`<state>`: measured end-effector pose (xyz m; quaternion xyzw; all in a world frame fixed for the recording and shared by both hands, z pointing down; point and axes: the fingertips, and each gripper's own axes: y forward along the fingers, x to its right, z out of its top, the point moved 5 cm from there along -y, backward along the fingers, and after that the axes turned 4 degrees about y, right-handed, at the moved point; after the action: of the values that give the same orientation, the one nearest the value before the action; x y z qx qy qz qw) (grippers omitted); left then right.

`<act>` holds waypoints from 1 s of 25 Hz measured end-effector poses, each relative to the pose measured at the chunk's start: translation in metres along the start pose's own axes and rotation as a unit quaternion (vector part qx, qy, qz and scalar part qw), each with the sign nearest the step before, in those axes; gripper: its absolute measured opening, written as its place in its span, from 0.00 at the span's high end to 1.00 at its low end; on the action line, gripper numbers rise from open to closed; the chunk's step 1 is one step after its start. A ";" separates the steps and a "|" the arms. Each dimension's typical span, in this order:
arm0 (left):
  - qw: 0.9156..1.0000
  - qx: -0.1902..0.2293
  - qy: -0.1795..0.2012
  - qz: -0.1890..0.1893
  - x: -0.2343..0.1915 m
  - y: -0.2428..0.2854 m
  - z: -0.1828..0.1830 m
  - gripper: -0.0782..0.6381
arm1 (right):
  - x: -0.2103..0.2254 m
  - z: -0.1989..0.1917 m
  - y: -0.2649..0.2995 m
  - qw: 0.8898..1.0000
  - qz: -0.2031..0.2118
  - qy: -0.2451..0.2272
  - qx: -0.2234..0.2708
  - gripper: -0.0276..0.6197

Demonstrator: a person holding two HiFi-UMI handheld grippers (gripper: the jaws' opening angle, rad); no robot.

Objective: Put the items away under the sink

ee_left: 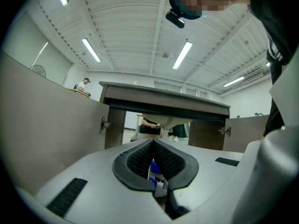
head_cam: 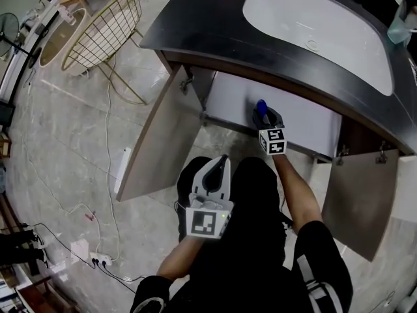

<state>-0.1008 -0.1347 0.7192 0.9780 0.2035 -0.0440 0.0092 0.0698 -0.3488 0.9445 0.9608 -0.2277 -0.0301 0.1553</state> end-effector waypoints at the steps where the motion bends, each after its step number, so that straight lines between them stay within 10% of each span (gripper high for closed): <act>1: 1.000 0.000 -0.001 0.000 -0.001 0.000 0.000 0.87 | 0.001 -0.002 0.002 1.000 -0.002 0.003 -0.002 0.73; 25: 1.000 -0.004 -0.012 -0.017 -0.002 0.001 -0.008 0.87 | 0.000 -0.019 0.003 0.999 -0.022 -0.010 -0.030 0.72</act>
<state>-0.1019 -0.1357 0.7272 0.9739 0.2198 -0.0549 0.0150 0.0710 -0.3463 0.9632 0.9602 -0.2065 -0.0498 0.1812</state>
